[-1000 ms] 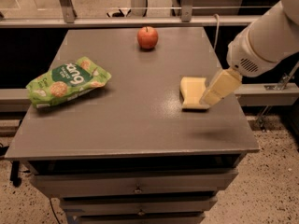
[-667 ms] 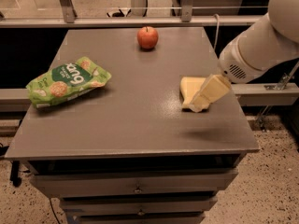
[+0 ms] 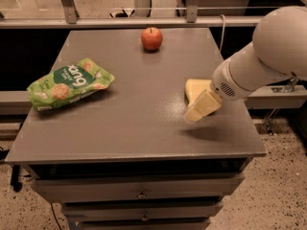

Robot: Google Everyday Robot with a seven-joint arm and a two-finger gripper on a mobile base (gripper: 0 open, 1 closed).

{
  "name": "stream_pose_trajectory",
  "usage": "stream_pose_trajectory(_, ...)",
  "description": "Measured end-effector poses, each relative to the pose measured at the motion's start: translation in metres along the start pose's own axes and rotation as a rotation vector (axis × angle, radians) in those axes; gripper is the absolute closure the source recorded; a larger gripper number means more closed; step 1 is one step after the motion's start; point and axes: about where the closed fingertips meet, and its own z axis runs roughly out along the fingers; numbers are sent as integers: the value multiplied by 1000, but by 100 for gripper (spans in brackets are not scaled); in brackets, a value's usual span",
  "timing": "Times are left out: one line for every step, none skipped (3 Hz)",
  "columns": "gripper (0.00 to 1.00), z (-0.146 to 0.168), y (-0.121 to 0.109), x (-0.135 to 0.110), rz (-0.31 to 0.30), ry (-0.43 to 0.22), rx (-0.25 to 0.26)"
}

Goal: Move sponge near apple

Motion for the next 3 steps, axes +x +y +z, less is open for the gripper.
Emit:
stream_pose_trajectory(0,19,-1,4,13,-4,-5)
stream_pose_trajectory(15,29,-2,3,26,-12,-13)
stream_pose_trajectory(38,32,-3,3,39,-14,-18)
